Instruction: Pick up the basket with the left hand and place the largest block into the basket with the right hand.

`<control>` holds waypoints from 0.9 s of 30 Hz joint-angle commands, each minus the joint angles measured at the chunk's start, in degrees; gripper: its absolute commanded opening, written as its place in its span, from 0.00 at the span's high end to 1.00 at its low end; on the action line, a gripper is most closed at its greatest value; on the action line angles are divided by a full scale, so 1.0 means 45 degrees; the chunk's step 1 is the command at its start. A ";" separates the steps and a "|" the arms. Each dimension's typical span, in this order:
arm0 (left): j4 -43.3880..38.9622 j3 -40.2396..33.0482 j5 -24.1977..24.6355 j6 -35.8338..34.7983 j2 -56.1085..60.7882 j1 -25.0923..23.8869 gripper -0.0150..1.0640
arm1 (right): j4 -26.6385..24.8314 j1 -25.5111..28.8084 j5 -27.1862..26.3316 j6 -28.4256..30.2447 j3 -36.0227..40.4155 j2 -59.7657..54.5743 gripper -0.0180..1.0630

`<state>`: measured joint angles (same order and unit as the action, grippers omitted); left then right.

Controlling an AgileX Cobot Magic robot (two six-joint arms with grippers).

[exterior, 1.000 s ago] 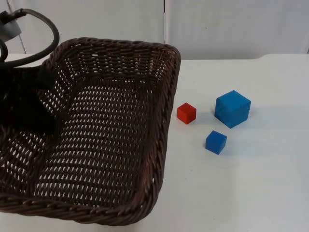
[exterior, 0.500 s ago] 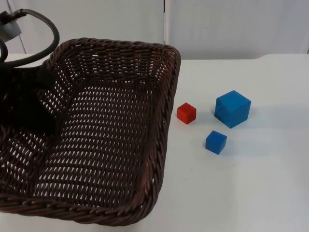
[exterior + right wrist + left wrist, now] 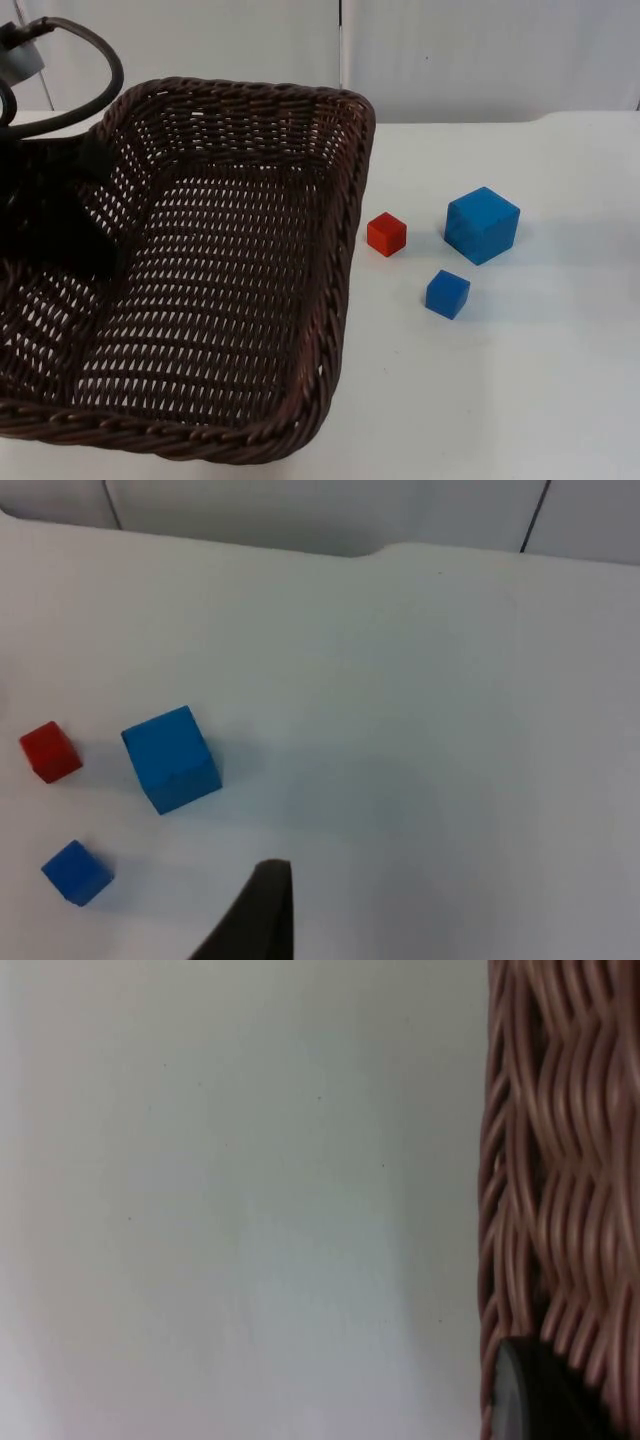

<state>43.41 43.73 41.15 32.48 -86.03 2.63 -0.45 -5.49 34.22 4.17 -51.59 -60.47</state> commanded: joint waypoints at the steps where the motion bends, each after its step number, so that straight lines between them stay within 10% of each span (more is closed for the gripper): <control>1: 0.0545 -0.0021 0.0155 -0.0091 0.0206 0.0012 0.99 | 0.0026 0.0065 -0.0328 0.0160 -0.0186 -0.0384 0.01; 16: 0.0260 -0.0021 0.0154 -0.0044 0.0206 0.0012 0.99 | -0.0271 0.0016 -0.0243 0.0984 -0.1742 -0.3951 0.01; 27: 0.0263 -0.0021 0.0125 -0.0044 0.0206 0.0012 0.99 | -0.0222 -0.2133 -0.0377 0.1859 -0.2853 -0.6625 0.01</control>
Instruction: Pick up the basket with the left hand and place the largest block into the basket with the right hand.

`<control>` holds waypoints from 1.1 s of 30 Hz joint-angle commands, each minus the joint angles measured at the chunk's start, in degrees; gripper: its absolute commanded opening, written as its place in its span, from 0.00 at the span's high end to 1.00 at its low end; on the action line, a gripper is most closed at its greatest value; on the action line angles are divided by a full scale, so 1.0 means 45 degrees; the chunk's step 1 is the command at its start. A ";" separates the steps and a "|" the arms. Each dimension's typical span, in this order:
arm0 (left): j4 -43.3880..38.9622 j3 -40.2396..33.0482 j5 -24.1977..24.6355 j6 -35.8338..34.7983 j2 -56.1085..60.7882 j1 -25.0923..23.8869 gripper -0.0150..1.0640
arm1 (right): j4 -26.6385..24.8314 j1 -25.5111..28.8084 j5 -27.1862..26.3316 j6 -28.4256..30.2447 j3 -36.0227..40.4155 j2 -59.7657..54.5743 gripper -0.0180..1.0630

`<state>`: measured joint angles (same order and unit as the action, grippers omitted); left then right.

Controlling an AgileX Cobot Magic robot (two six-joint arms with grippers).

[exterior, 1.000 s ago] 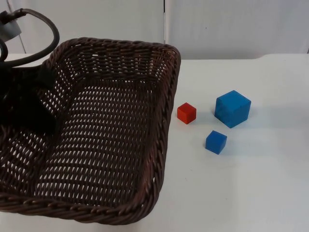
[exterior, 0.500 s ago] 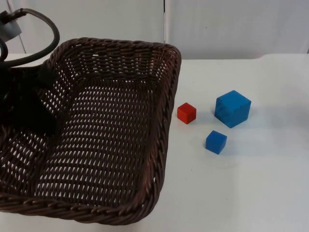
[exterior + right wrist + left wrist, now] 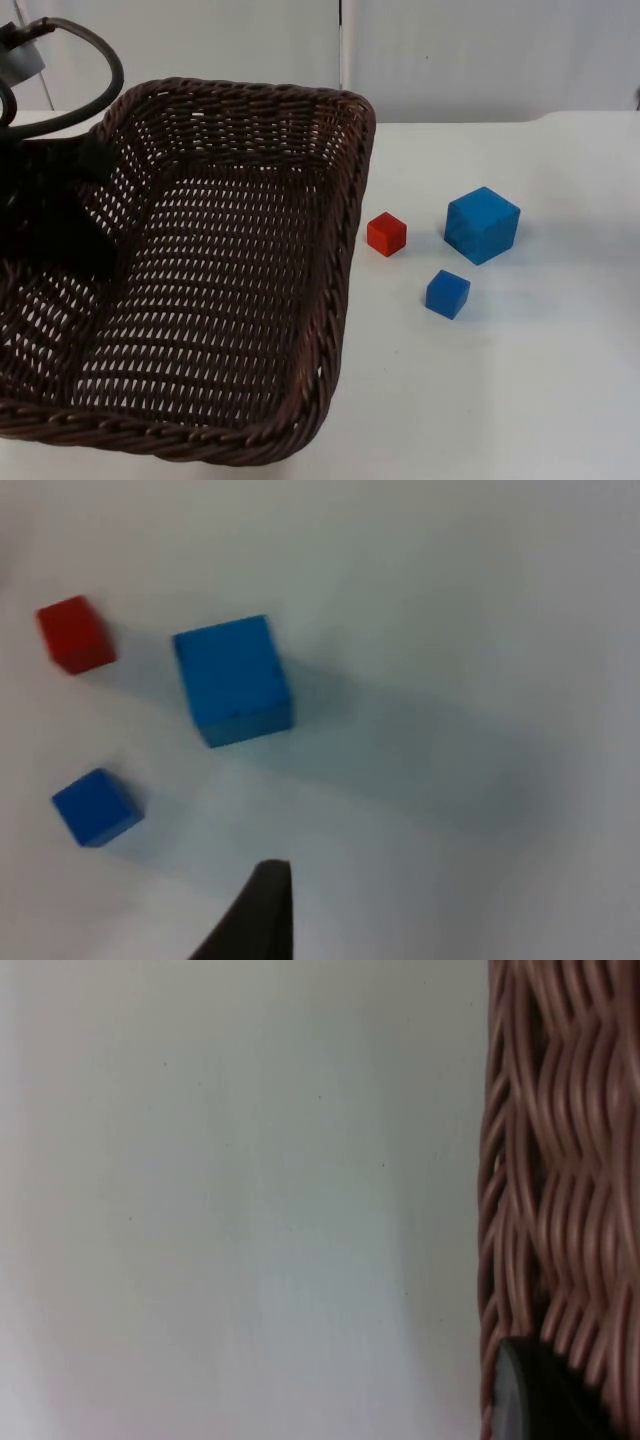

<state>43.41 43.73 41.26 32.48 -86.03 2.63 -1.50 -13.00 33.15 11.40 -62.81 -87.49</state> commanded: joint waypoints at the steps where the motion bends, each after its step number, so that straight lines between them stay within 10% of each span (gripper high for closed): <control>1: 0.0263 -0.0021 0.0102 -0.0044 0.0206 0.0012 0.99 | 0.0012 -0.0675 -0.0140 0.0307 -0.0553 -0.0937 0.01; 25: 0.0229 -0.0021 0.0149 -0.0044 0.0206 0.0012 0.99 | -0.0061 -0.1861 0.0488 0.1095 -0.4648 -0.6582 0.01; 33: 0.0190 -0.0021 0.0149 -0.0044 0.0206 0.0012 0.99 | -0.0119 -0.1861 -0.0936 0.1095 -0.4648 -0.7438 0.01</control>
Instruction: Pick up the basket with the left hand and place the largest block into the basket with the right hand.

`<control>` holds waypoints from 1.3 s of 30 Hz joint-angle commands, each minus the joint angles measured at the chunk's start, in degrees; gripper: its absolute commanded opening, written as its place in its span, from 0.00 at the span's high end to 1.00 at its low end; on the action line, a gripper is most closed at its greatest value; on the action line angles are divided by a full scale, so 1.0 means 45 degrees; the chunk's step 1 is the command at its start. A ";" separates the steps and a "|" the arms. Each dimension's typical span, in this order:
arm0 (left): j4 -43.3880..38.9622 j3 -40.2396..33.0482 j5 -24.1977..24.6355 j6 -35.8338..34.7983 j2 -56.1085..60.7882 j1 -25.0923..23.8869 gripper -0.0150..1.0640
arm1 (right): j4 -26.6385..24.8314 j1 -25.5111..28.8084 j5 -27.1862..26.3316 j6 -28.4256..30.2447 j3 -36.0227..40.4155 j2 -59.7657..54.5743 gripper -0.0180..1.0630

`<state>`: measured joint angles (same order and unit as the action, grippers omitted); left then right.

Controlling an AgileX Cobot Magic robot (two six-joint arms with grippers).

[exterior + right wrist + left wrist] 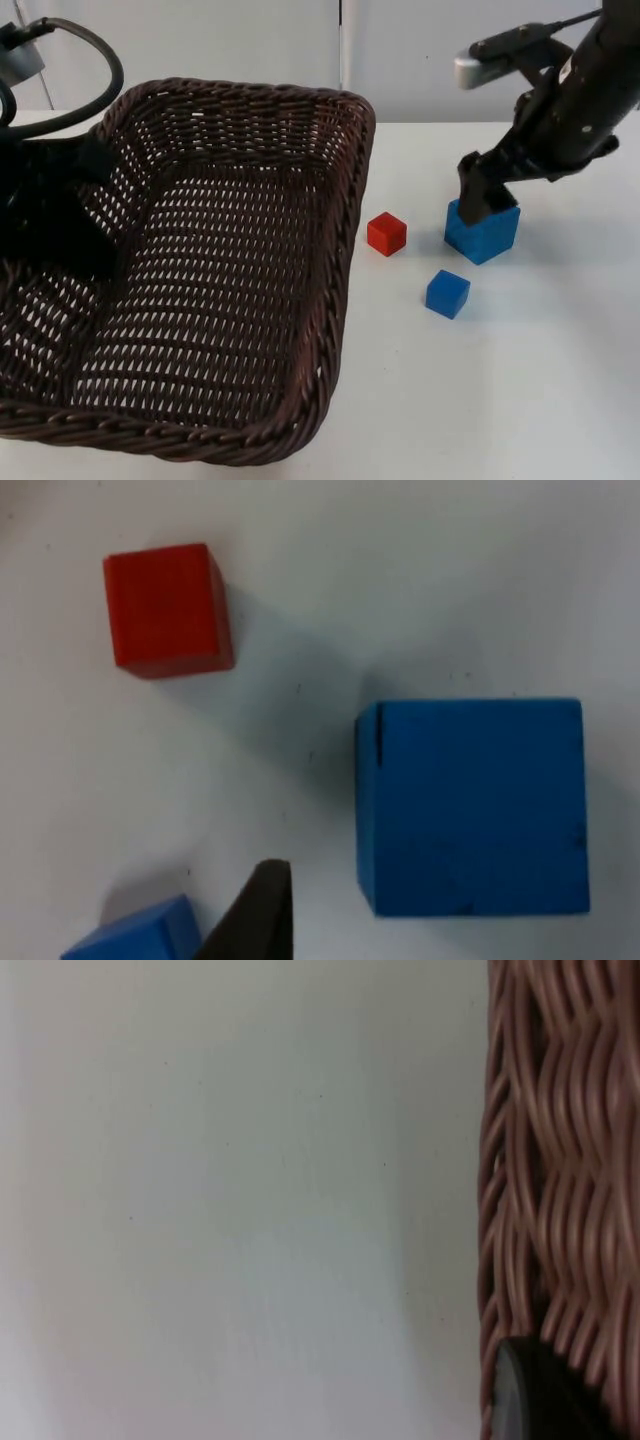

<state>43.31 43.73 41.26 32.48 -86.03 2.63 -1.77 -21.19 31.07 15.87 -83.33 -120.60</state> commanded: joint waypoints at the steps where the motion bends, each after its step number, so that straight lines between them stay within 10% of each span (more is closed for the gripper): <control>1: 0.0184 -0.0021 0.0149 -0.0044 0.0206 0.0012 0.99 | -0.0064 -0.0040 -0.0693 0.0102 -0.0090 -0.0154 0.01; 26: 0.0182 -0.0021 0.0099 -0.0044 0.0206 0.0012 0.99 | -0.1687 -0.0040 -0.2724 0.0017 -0.0090 -0.2063 0.05; 30: 0.0182 -0.0021 0.0099 -0.0044 0.0206 0.0012 0.99 | -0.1687 -0.0040 -0.2724 0.0017 -0.0090 -0.2063 0.18; 39: 0.0182 -0.0021 0.0042 -0.0044 0.0206 0.0012 0.99 | -0.1668 -0.0040 -0.2160 0.0017 -0.0090 -0.1313 0.98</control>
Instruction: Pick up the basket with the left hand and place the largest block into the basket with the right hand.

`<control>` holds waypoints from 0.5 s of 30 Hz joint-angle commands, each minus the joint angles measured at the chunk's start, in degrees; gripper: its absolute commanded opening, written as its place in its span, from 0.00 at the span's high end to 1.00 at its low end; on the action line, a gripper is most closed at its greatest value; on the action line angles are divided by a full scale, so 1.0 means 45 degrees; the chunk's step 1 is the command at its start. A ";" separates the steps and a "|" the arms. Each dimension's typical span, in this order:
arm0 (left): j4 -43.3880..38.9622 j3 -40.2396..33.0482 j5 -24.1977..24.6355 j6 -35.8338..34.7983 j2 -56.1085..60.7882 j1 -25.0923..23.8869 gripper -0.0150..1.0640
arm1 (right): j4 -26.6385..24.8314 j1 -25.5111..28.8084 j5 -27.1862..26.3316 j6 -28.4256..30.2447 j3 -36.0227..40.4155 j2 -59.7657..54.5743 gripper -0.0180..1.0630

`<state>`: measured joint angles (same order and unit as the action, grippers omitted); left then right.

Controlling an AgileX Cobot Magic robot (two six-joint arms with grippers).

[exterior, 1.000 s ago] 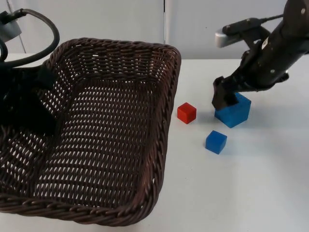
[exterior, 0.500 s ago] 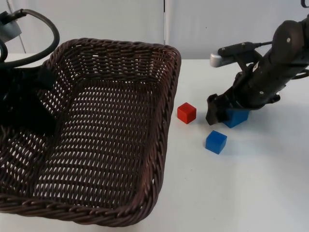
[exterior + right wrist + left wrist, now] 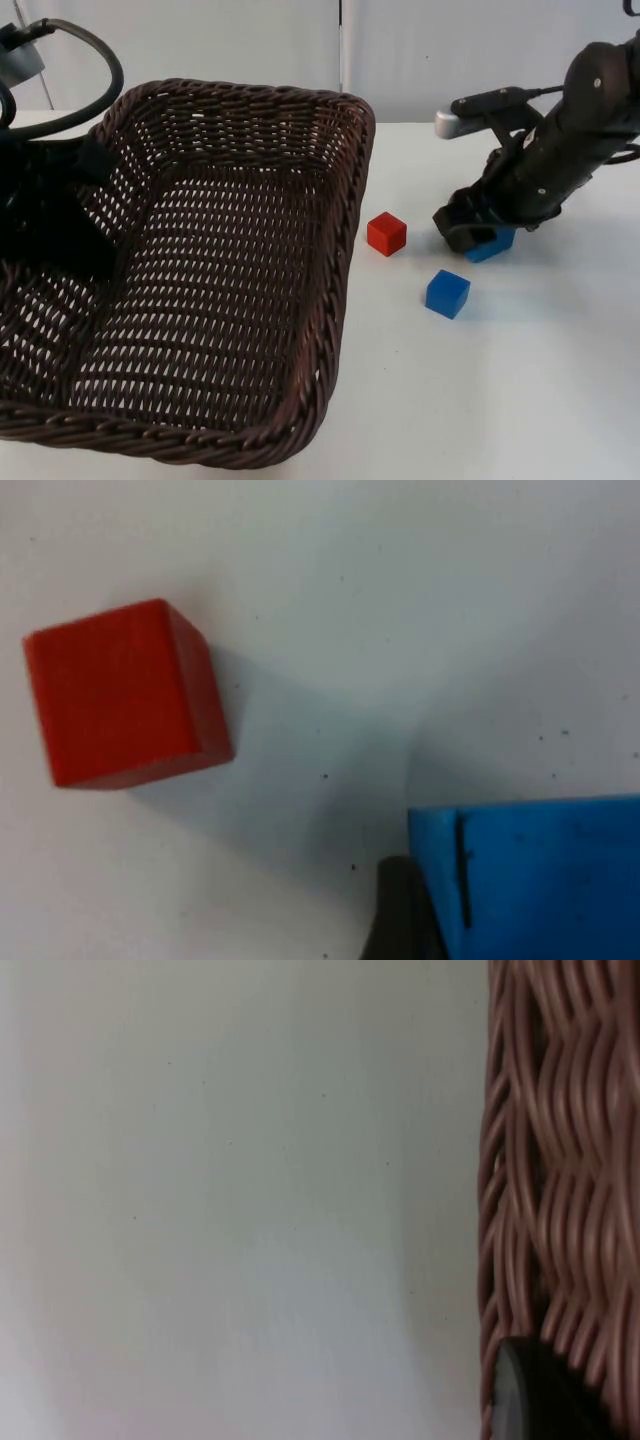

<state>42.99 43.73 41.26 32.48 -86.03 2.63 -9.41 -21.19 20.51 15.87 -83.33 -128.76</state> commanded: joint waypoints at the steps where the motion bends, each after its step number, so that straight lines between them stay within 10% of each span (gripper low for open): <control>1: 0.0254 -0.0021 0.0042 -0.0044 0.0206 0.0012 0.99 | 0.0029 -0.0040 0.0188 0.0017 -0.0090 0.0500 0.98; 15: 0.0254 -0.0021 0.0042 -0.0044 0.0206 0.0012 0.99 | 0.0101 -0.0040 0.3252 0.0006 -0.0090 0.4029 0.99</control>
<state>42.99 43.73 41.16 32.48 -86.03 2.63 -9.28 -21.31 33.06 15.87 -83.33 -113.36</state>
